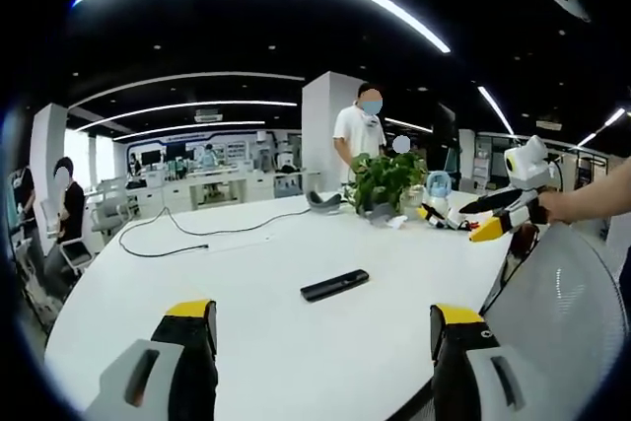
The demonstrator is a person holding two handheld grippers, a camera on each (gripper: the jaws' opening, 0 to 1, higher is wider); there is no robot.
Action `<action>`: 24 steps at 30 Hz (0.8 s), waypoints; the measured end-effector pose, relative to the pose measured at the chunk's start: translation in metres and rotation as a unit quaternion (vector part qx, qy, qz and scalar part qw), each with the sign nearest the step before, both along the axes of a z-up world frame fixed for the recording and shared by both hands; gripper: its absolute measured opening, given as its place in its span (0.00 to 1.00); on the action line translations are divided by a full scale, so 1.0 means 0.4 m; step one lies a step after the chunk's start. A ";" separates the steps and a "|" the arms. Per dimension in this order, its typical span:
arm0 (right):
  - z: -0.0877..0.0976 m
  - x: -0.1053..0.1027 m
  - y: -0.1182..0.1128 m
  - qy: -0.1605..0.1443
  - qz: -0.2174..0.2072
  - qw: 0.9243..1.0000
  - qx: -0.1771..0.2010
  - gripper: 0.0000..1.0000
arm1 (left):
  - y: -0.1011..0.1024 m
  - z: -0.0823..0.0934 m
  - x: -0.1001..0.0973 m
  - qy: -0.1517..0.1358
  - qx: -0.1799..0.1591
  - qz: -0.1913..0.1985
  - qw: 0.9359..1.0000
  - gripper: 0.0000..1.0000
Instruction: Press the specified remote control buttons in sequence, fully releasing each button before pressing the next.
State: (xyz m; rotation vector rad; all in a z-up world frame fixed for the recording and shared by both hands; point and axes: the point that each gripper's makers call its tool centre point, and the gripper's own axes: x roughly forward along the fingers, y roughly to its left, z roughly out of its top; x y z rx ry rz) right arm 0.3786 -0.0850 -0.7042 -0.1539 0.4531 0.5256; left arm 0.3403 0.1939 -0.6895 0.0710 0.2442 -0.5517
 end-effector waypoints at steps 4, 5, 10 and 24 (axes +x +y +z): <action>-0.004 0.002 -0.005 0.002 -0.002 1.000 -0.001 0.96 | -0.002 -0.007 -0.002 0.003 0.008 -0.003 1.000 0.94; -0.005 0.002 -0.005 0.004 -0.002 1.000 -0.001 0.96 | -0.001 -0.007 -0.001 0.003 0.009 -0.002 1.000 0.94; -0.009 -0.001 0.001 0.003 0.005 1.000 -0.009 0.97 | 0.011 -0.002 0.003 -0.001 0.005 0.012 1.000 0.94; -0.015 -0.008 0.013 -0.012 0.036 0.997 -0.059 1.00 | -0.004 -0.009 -0.003 0.012 -0.003 -0.001 1.000 0.95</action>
